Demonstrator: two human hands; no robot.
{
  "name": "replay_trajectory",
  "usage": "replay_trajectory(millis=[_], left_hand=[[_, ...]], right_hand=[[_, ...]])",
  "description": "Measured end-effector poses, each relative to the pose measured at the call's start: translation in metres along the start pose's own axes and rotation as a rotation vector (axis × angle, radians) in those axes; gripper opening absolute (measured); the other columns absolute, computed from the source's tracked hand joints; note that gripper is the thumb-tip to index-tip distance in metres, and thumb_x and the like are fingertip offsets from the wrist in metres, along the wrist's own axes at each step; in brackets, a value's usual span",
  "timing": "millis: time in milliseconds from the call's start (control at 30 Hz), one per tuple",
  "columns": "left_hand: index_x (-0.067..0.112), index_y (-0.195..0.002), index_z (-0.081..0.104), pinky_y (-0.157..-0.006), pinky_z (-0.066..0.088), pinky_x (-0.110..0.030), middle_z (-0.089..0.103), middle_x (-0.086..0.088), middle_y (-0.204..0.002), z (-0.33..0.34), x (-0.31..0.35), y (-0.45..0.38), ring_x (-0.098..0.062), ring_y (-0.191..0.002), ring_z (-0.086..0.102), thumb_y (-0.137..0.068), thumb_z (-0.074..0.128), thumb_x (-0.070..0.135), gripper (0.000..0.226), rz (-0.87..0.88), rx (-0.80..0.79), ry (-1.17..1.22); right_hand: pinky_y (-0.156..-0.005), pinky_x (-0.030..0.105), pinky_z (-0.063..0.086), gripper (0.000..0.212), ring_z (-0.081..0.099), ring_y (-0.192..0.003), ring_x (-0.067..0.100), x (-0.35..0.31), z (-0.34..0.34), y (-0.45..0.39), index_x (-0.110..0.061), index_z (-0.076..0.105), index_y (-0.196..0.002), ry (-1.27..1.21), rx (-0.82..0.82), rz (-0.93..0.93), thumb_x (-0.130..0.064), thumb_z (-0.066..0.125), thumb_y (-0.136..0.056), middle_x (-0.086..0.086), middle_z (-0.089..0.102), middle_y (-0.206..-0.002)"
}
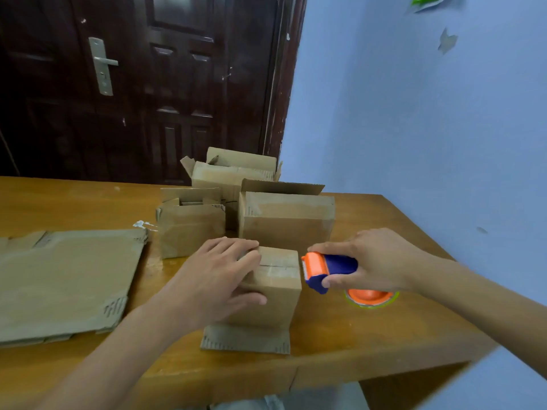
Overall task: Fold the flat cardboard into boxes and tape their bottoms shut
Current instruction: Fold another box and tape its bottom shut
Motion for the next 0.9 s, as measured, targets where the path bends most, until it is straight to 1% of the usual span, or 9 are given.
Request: replay_trajectory(millis=[100,233,333,433,533,633,733,833,900], left_hand=[[0.035,-0.136,0.050,-0.110,0.043,-0.034,0.055,0.007,-0.145,-0.017,0.016,-0.018,-0.015,-0.131,0.053,-0.086,0.010,0.093,0.086,-0.052,-0.085,-0.041],[0.037,-0.139,0.040,-0.107,0.039,-0.030,0.043,0.010,-0.148,-0.012,0.028,-0.037,-0.011,-0.128,0.043,-0.087,0.022,0.091,0.078,-0.008,-0.140,-0.019],[0.035,-0.152,0.020,-0.117,0.033,-0.034,0.030,0.011,-0.164,0.000,0.031,-0.038,-0.011,-0.138,0.042,-0.086,0.034,0.092,0.089,-0.004,-0.194,0.018],[0.030,-0.166,-0.006,-0.122,0.025,-0.036,0.018,0.011,-0.172,0.003,0.029,-0.039,-0.010,-0.150,0.030,-0.085,0.027,0.095,0.109,-0.027,-0.237,0.006],[0.029,-0.167,-0.009,-0.125,0.021,-0.038,0.004,0.011,-0.175,0.003,0.029,-0.042,-0.011,-0.154,0.022,-0.084,0.024,0.095,0.111,-0.035,-0.285,-0.021],[0.029,-0.167,-0.005,-0.122,0.025,-0.038,0.010,0.013,-0.174,0.002,0.029,-0.043,-0.010,-0.149,0.028,-0.083,0.021,0.097,0.111,-0.012,-0.271,-0.012],[0.031,-0.166,-0.008,-0.121,0.026,-0.037,0.013,0.015,-0.173,0.003,0.028,-0.041,-0.009,-0.145,0.030,-0.085,0.017,0.097,0.107,0.004,-0.278,0.000],[0.034,-0.165,-0.017,-0.122,0.023,-0.038,0.007,0.015,-0.174,0.003,0.024,-0.041,-0.010,-0.148,0.025,-0.084,0.011,0.098,0.107,0.014,-0.301,-0.003],[0.036,-0.163,-0.022,-0.121,0.023,-0.039,0.002,0.015,-0.174,0.002,0.023,-0.041,-0.010,-0.149,0.024,-0.081,0.003,0.098,0.106,0.039,-0.312,0.004]], right_hand=[[-0.070,0.027,0.051,0.069,0.061,-0.089,0.011,-0.004,0.007,-0.003,-0.065,0.023,-0.151,0.010,0.033,-0.004,-0.090,0.032,-0.087,-0.015,0.071,-0.108],[-0.069,0.028,0.052,0.073,0.062,-0.089,0.014,-0.007,0.010,0.002,-0.062,0.022,-0.154,0.035,0.050,0.027,-0.092,0.030,-0.087,-0.012,0.070,-0.106],[-0.072,0.030,0.053,0.074,0.060,-0.090,0.013,-0.010,0.014,0.004,-0.059,0.023,-0.155,0.002,0.058,0.058,-0.090,0.031,-0.089,-0.012,0.069,-0.105],[-0.077,0.034,0.054,0.075,0.058,-0.090,0.012,-0.009,0.025,0.009,-0.058,0.023,-0.156,-0.106,0.067,0.090,-0.091,0.029,-0.088,-0.010,0.069,-0.104],[-0.079,0.032,0.053,0.075,0.057,-0.090,0.010,-0.005,0.038,0.019,-0.059,0.022,-0.156,-0.227,0.088,0.127,-0.090,0.029,-0.089,-0.013,0.070,-0.107],[-0.077,0.028,0.049,0.073,0.055,-0.085,0.006,-0.004,0.045,0.028,-0.061,0.024,-0.155,-0.308,0.147,0.158,-0.088,0.030,-0.087,-0.017,0.069,-0.103],[-0.069,0.024,0.040,0.070,0.052,-0.080,0.000,-0.004,0.050,0.029,-0.062,0.027,-0.153,-0.374,0.168,0.161,-0.088,0.033,-0.088,-0.024,0.060,-0.089],[-0.064,0.021,0.034,0.069,0.054,-0.077,0.002,-0.004,0.058,0.030,-0.062,0.030,-0.152,-0.418,0.186,0.167,-0.087,0.036,-0.088,-0.027,0.056,-0.079],[-0.065,0.020,0.036,0.069,0.056,-0.078,0.002,0.000,0.061,0.037,-0.062,0.028,-0.152,-0.410,0.195,0.176,-0.087,0.036,-0.088,-0.026,0.060,-0.084]])
Point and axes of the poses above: each hand's wrist, its own y-axis away from the middle knuckle, its own z-axis out of the palm, x = y × z, the point moved 2 cm from there along -y, towards the middle knuckle
